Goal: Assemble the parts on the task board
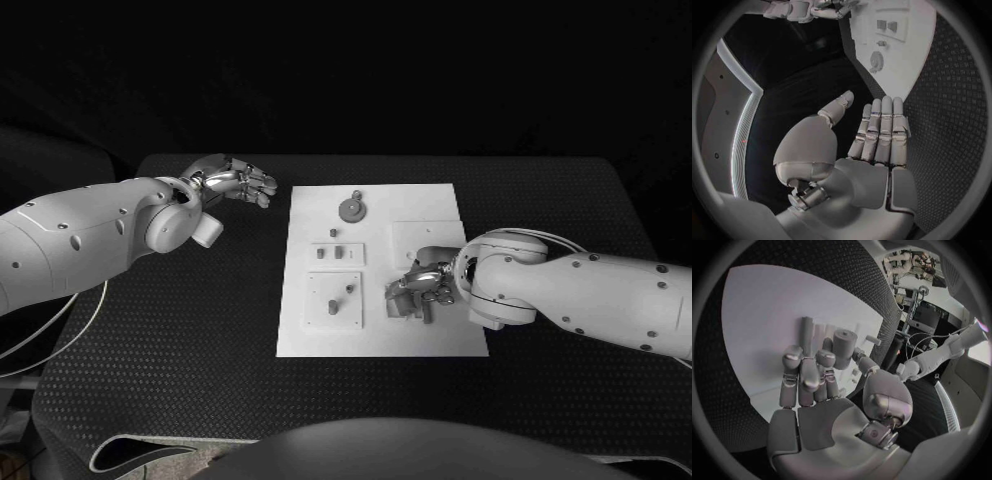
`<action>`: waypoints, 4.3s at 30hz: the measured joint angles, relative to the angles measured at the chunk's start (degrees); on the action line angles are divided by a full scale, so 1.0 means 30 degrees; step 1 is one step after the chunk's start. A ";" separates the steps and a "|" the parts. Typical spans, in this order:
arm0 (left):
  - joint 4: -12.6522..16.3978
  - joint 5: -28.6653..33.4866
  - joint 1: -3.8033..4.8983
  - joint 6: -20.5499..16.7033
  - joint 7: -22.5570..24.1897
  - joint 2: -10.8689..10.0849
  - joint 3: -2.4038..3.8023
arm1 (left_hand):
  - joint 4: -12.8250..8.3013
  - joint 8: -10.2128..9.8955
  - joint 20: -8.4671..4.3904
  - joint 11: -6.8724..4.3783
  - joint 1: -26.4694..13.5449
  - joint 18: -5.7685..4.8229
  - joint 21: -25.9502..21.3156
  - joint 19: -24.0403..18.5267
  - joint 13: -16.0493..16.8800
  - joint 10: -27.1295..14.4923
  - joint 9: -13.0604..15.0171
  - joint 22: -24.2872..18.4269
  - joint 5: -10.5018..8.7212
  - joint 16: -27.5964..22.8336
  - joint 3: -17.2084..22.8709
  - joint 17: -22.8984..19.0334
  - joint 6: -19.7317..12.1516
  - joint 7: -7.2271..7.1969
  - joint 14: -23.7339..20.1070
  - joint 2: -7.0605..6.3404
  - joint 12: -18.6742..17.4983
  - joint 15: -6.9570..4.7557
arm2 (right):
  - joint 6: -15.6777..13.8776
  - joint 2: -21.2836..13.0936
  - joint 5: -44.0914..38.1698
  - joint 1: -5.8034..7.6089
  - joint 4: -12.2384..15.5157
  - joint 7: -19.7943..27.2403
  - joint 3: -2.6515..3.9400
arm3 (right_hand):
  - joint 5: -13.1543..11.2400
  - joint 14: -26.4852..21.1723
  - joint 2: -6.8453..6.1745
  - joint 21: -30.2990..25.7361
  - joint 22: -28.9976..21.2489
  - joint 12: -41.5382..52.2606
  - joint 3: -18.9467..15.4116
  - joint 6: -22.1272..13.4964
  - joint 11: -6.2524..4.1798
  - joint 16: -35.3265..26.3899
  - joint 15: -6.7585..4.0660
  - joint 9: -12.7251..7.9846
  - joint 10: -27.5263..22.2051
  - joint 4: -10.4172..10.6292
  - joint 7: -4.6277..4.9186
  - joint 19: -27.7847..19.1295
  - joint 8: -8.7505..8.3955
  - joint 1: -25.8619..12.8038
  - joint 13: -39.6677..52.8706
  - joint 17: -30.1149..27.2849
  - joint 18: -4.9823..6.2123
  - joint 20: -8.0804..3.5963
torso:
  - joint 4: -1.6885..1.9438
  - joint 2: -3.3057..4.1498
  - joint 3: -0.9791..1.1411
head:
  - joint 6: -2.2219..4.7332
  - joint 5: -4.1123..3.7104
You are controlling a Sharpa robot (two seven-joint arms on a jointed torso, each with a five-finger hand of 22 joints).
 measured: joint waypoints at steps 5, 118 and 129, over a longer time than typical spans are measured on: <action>0.0000 0.0002 0.0000 0.0002 -0.0004 0.0005 0.0000 | 0.0000 0.0000 0.0000 0.0000 0.0000 0.0000 0.0000 0.0000 0.0000 0.0001 0.0000 0.0000 0.0000 -0.0074 0.0000 0.0018 -0.0001 0.0000 0.0000 0.0000 0.0000 0.0000 | 0.0035 0.0000 -0.0021 -0.0003 0.0005 0.0014 0.0003 | 0.0000 -0.0002 -0.0076 0.0000 0.0000 0.0000 0.0074 -0.0002 0.0000 0.0000 0.0002 0.0004 0.0000 -0.0074 -0.0002 -0.0003 -0.0093 -0.0076 -0.0001 -0.0083 0.0003 -0.0004 | -0.0005 0.0000 0.0004 | 0.0000 -0.0026; -0.0317 0.0024 -0.0005 0.0054 -0.0092 0.0104 -0.0004 | 0.0093 0.0075 0.0000 0.0000 -0.0264 -0.0003 0.0000 0.0000 -0.0093 0.0001 -0.0039 0.0002 0.0000 -0.0223 0.0093 0.0192 0.0000 0.0000 0.0000 0.0064 -0.0001 0.0000 | 0.1311 -0.1542 -0.0781 -0.0439 0.0149 0.0002 0.0126 | 0.0000 0.0095 -0.0311 0.0105 0.0000 -0.0001 0.0283 -0.0016 0.0076 -0.0146 0.0054 -0.0032 0.0074 -0.0821 0.0096 0.0142 -0.0222 0.1162 -0.0055 0.0026 0.0008 -0.0065 | 0.0022 0.0004 -0.0026 | 0.0000 -0.0167; -0.0296 0.0024 -0.0005 0.0056 -0.0091 0.0058 -0.0004 | 0.0093 0.0074 0.0000 0.0000 -0.0263 -0.0003 0.0000 0.0000 -0.0106 0.0000 -0.0057 0.0002 0.0000 -0.0222 0.0093 0.0211 0.0000 0.0000 0.0000 0.0064 0.0000 0.0000 | 0.1318 -0.1340 -0.0948 -0.0544 -0.0125 0.0010 0.0195 | 0.0000 0.0125 0.0447 0.0105 0.0000 -0.0001 0.0506 0.0008 0.0138 -0.0147 0.0093 -0.0022 0.0137 -0.1525 0.0054 0.0168 -0.0114 0.1921 -0.0056 0.0024 0.0005 -0.0033 | 0.0022 0.0000 -0.0004 | 0.0000 -0.0141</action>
